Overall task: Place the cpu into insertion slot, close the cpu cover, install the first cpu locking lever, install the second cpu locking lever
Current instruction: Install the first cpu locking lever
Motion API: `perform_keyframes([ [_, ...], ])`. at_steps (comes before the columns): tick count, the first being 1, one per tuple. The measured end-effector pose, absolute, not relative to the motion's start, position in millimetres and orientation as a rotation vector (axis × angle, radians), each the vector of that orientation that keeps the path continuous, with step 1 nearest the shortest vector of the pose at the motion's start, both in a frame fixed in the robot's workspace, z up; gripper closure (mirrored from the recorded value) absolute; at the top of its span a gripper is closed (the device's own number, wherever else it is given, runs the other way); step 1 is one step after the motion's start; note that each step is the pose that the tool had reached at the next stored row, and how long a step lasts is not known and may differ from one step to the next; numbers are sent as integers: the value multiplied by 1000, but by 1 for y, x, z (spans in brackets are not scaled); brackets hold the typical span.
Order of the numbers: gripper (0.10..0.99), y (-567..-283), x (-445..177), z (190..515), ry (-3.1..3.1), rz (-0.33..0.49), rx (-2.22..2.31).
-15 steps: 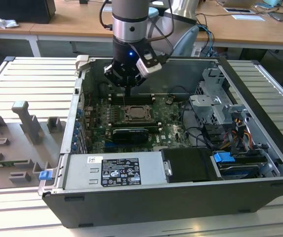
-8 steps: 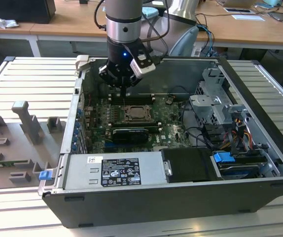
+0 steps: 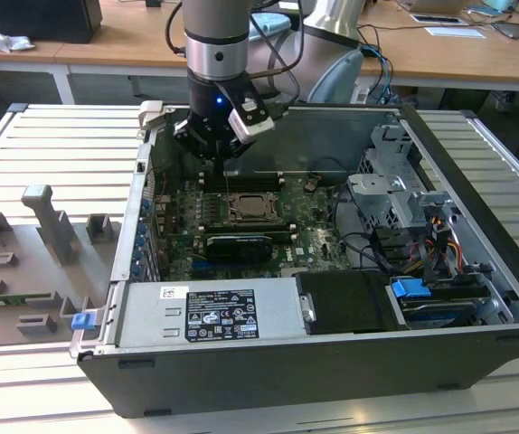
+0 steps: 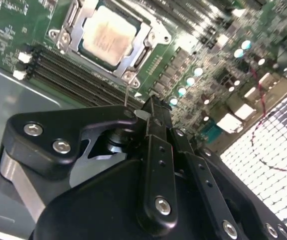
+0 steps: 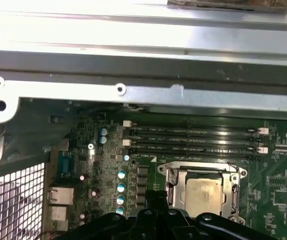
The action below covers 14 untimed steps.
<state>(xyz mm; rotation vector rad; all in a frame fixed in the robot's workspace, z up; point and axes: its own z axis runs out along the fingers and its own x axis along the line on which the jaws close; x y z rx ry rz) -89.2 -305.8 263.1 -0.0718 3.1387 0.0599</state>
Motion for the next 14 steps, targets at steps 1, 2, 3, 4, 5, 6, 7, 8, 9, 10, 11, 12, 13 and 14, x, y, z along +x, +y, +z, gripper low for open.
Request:
perform_keyframes([
  [1, 980, -304, -89, 263, 3139, 61, -71],
  [2, 980, -302, -89, 262, 3139, 61, -71],
  [3, 980, -300, -89, 262, 3139, 62, -71],
  [4, 980, -298, -89, 262, 3139, 63, -71],
  [5, 980, -297, -89, 261, 3139, 63, -70],
  [6, 980, -295, -89, 261, 3139, 63, -70],
  [7, 980, -294, -89, 261, 3139, 63, -69],
  [8, 980, -293, -89, 261, 3139, 63, -69],
  [9, 980, -292, -87, 261, 3139, 63, -68],
  [10, 980, -292, -85, 261, 3139, 63, -68],
  [11, 980, -292, -84, 261, 3139, 63, -68],
  [12, 980, -292, -82, 261, 3139, 63, -68],
  [13, 980, -292, -81, 261, 3139, 63, -68],
  [14, 980, -292, -80, 261, 3139, 62, -68],
])
